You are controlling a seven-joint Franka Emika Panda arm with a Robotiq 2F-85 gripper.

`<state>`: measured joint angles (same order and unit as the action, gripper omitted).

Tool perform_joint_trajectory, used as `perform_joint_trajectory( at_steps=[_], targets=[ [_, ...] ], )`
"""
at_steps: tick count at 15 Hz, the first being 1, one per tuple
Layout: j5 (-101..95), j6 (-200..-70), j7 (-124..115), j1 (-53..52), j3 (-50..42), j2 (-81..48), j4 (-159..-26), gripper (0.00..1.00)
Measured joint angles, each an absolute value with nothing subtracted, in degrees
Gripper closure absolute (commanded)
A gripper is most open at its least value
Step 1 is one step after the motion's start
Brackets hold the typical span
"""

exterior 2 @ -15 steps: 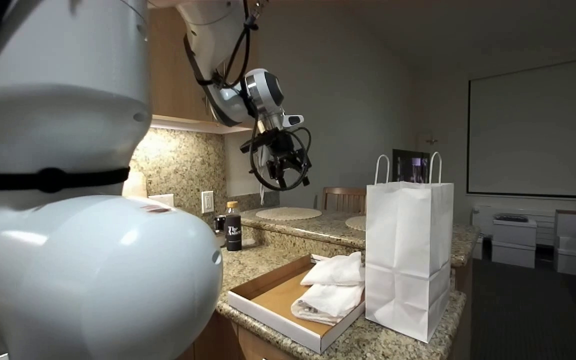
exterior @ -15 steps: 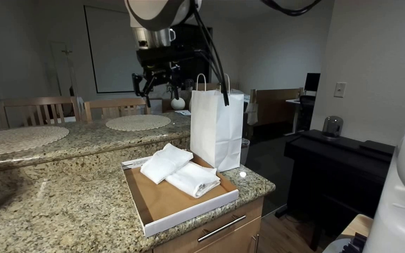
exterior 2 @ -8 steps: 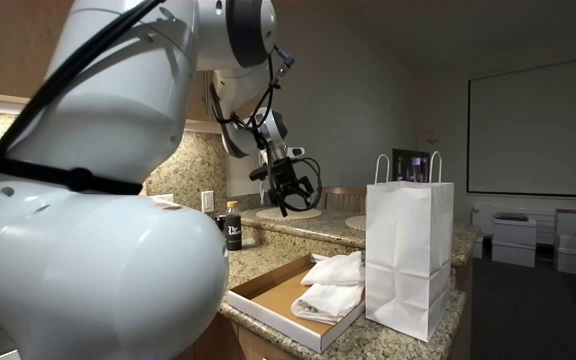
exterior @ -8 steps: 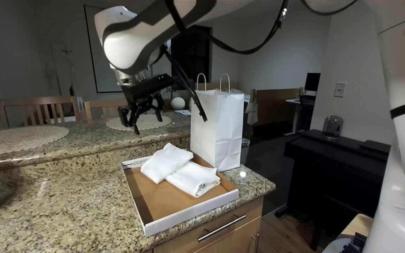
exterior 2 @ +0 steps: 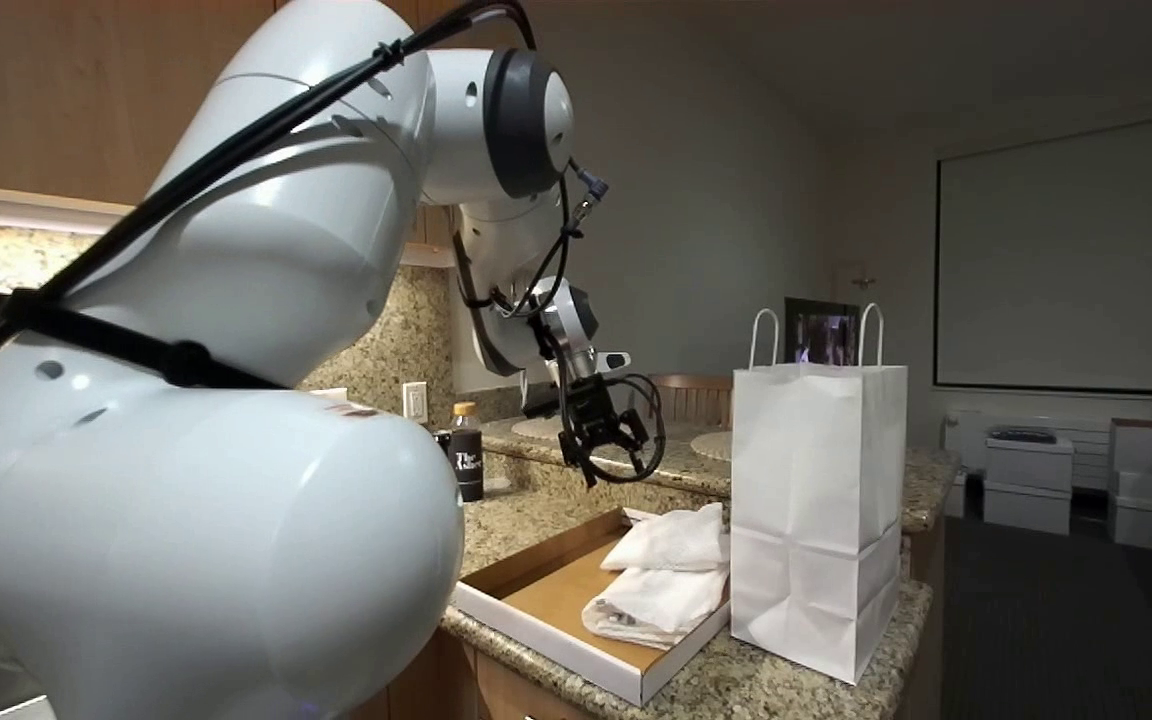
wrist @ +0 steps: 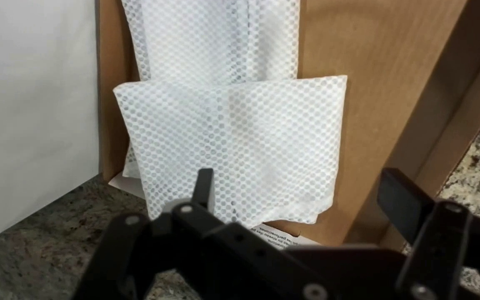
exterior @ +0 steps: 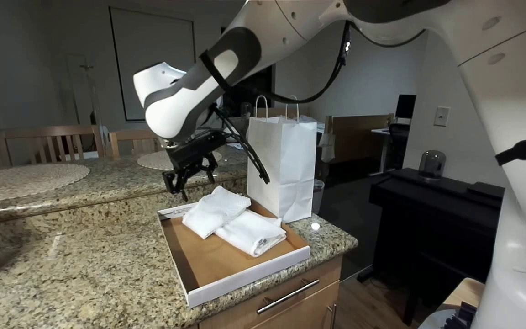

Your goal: Put the white towels inside the white paper bag

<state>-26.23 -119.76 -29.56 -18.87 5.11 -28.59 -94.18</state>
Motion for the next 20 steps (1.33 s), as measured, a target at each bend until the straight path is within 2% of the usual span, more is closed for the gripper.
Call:
perform_joint_trajectory(
  at_steps=[10,20],
  targets=[
    [-27.8,-121.68,-31.97,-23.36,2.42,-32.0,-91.8,0.0],
    [-27.42,-116.25,-31.55,-25.53,-1.08,-47.13,-78.32,0.0]
  ],
)
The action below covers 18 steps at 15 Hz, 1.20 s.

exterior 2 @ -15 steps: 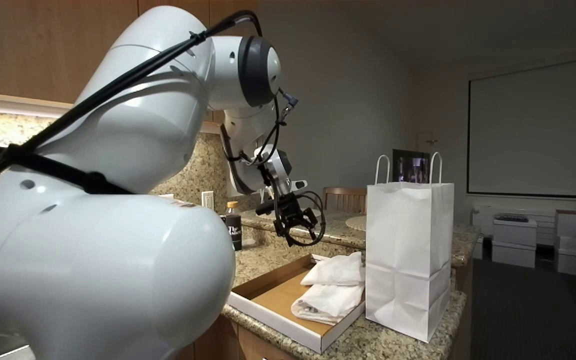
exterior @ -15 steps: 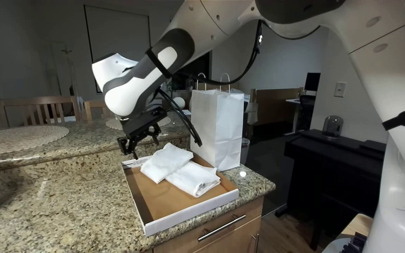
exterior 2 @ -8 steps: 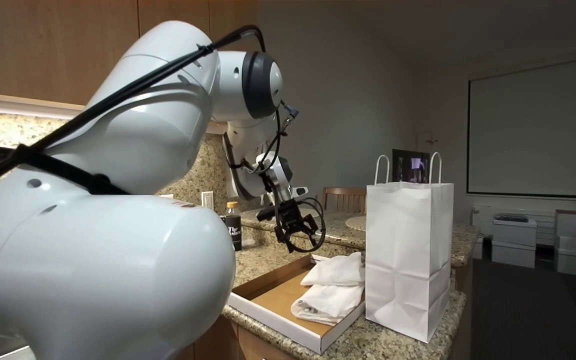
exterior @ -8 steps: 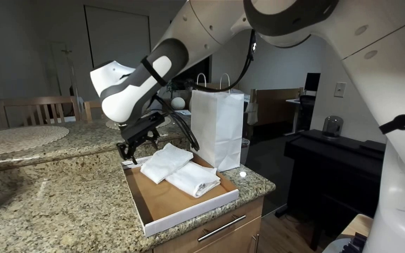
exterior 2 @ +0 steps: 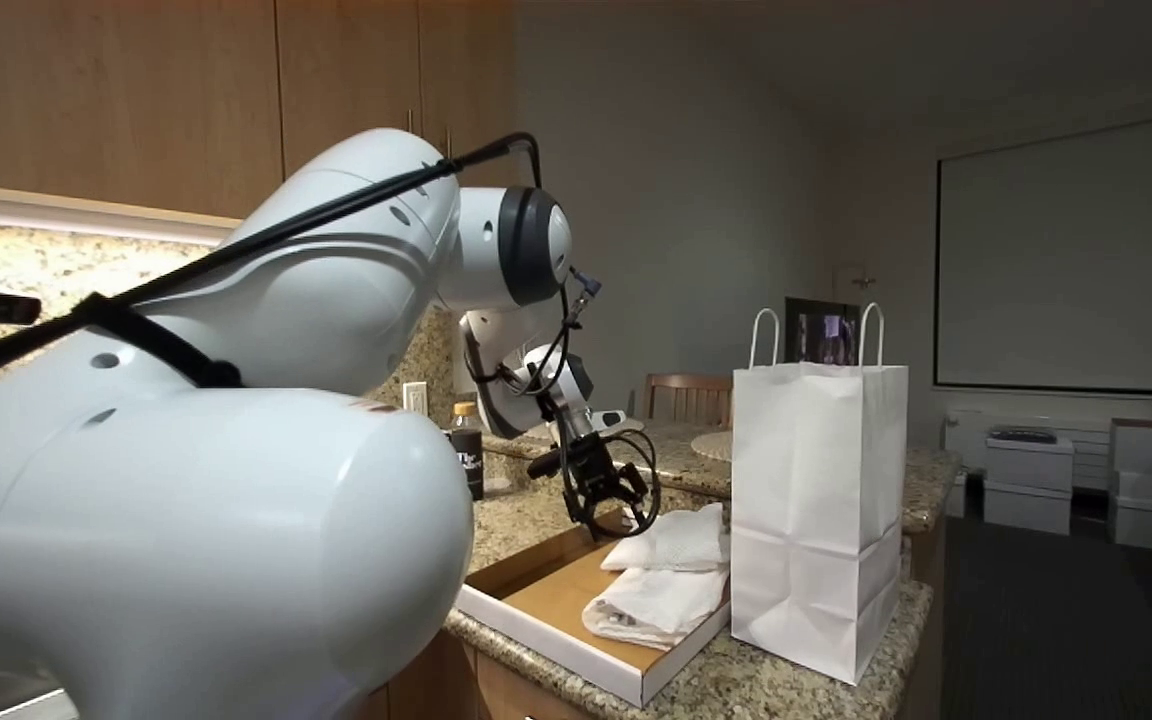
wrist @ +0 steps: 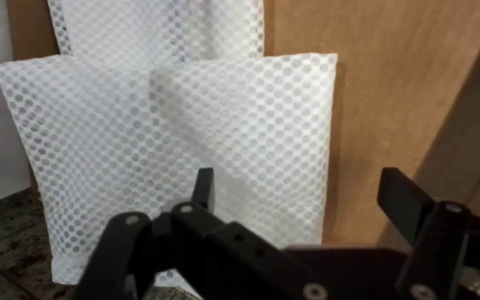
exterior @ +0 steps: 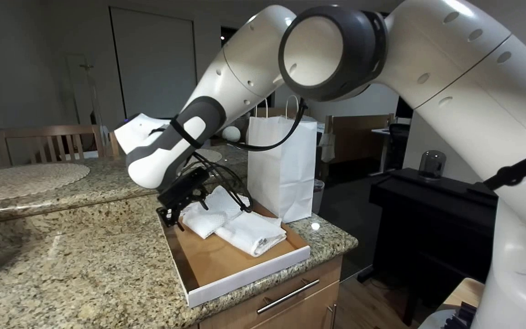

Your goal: Put the white towels inside the white paper bag

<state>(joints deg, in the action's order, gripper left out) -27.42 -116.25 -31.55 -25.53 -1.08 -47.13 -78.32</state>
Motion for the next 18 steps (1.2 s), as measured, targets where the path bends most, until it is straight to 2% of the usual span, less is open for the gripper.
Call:
perform_joint_trajectory(
  at_steps=[7,18],
  targets=[
    [-26.89,-114.62,-31.55,-24.81,-3.18,-52.83,-72.47,0.0],
    [-26.28,-111.77,-31.55,-24.31,-4.89,-53.47,-70.74,0.0]
  ],
)
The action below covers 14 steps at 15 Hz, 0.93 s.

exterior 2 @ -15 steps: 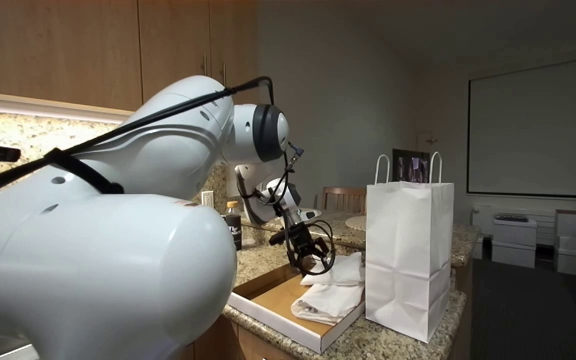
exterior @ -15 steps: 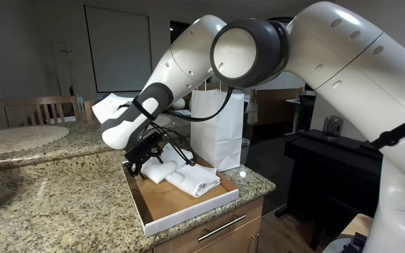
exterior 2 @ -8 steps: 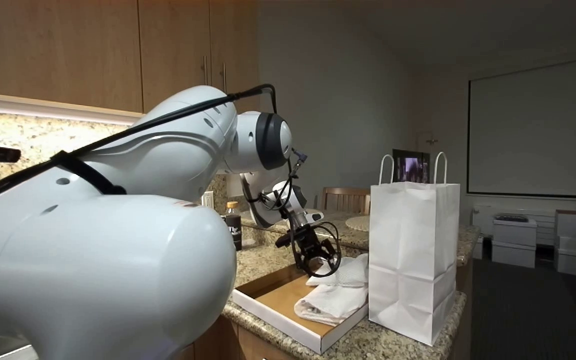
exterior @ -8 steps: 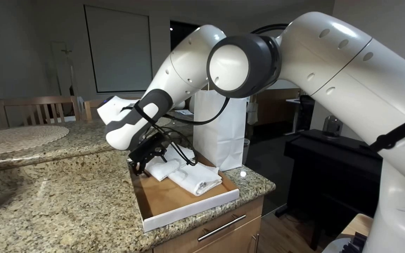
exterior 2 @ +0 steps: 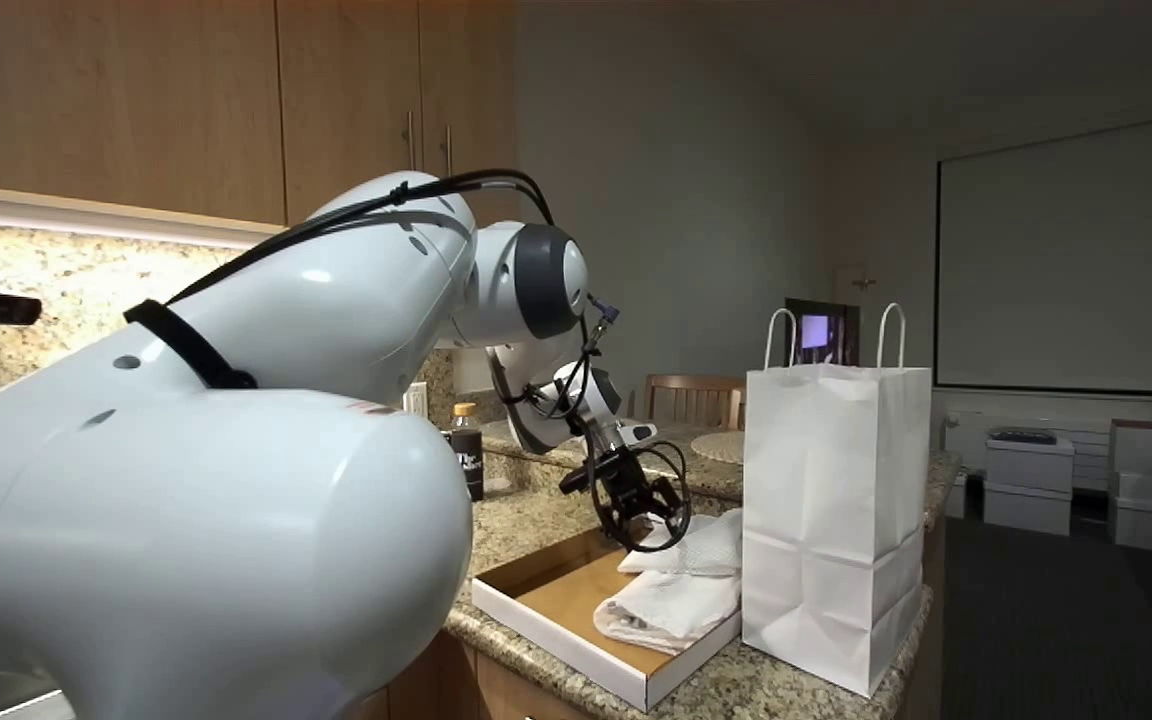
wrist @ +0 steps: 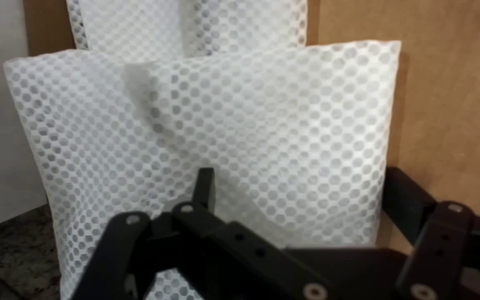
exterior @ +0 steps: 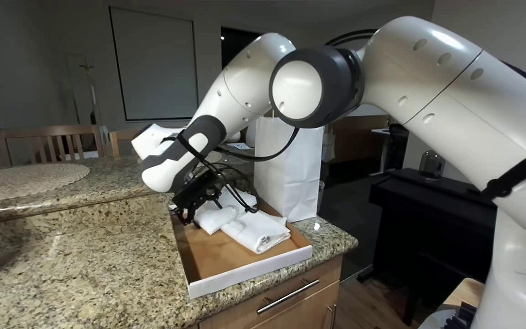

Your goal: Put the white towels inside the white paper bag

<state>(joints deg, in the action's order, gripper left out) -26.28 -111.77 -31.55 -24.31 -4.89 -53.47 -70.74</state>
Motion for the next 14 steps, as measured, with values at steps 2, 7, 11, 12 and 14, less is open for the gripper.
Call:
perform_joint_trajectory(
  at_steps=[2,7,11,12,14],
  targets=[
    [-25.99,-111.28,-31.55,-24.09,-4.89,-53.49,-70.64,0.0],
    [-25.89,-110.49,-31.56,-24.03,-5.35,-53.5,-70.47,0.0],
    [-25.89,-109.05,-31.56,-23.91,-5.71,-53.52,-70.34,0.25],
    [-25.89,-108.38,-31.56,-23.86,-5.72,-53.55,-70.26,0.26],
    [-25.89,-107.66,-31.56,-23.79,-5.72,-53.67,-69.96,0.4]
  ],
)
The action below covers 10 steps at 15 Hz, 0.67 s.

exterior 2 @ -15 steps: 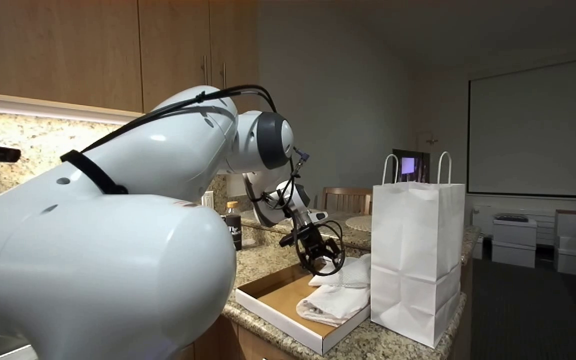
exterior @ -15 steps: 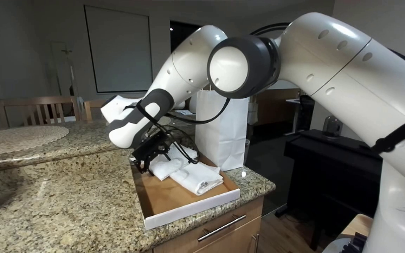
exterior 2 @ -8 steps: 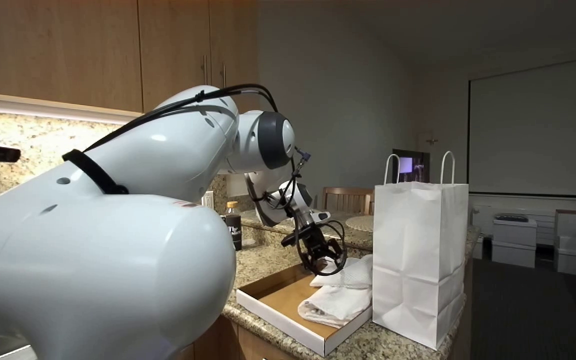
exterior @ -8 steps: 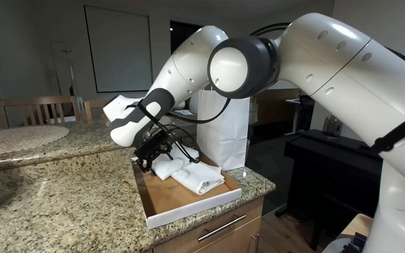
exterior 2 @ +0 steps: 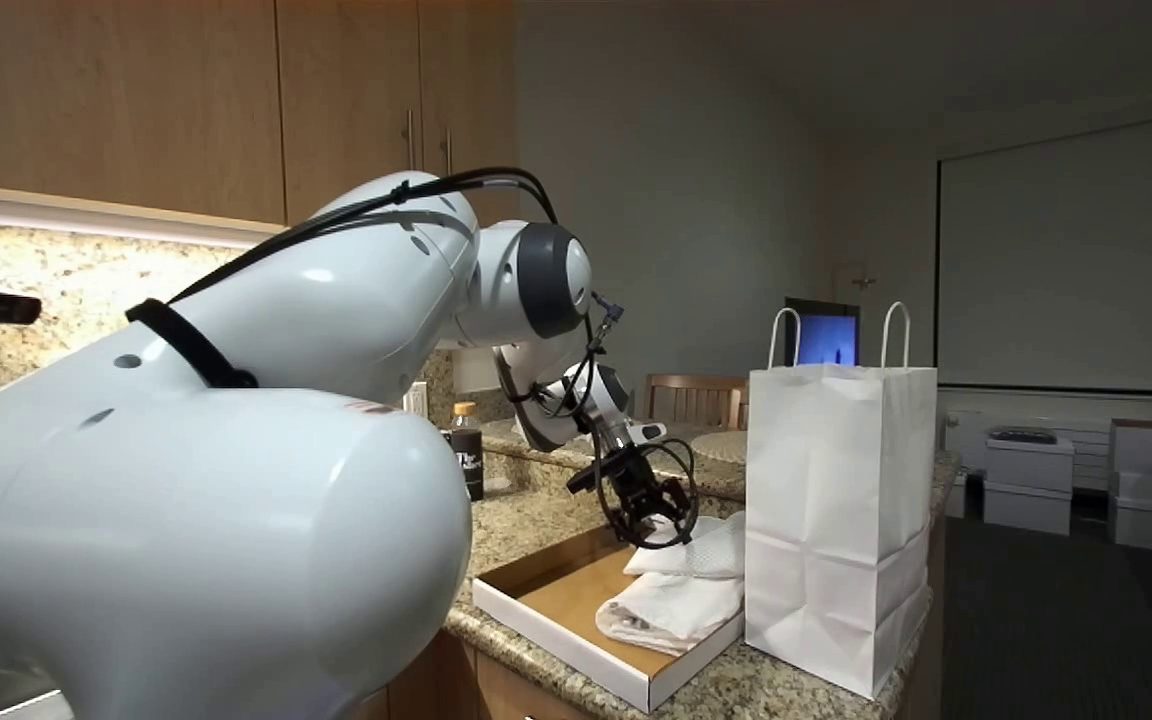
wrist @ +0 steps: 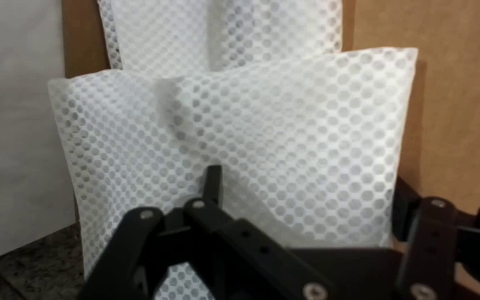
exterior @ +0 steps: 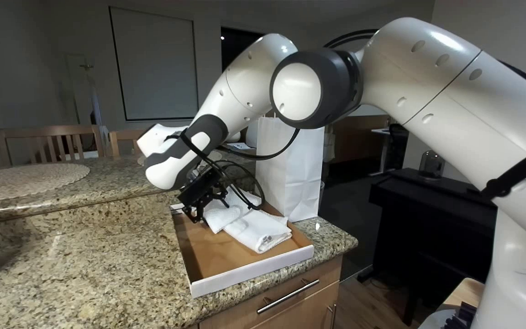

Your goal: Put the white towels inside the white paper bag

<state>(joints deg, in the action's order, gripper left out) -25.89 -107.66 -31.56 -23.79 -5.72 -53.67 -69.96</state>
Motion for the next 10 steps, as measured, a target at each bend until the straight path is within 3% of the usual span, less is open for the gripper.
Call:
perform_joint_trajectory(
  at_steps=[7,10],
  targets=[
    [-25.56,-107.57,-31.54,-23.77,-5.34,-53.69,-69.39,0.87],
    [-23.86,-107.57,-30.38,-23.51,-4.8,-53.68,-69.06,0.93]
  ],
)
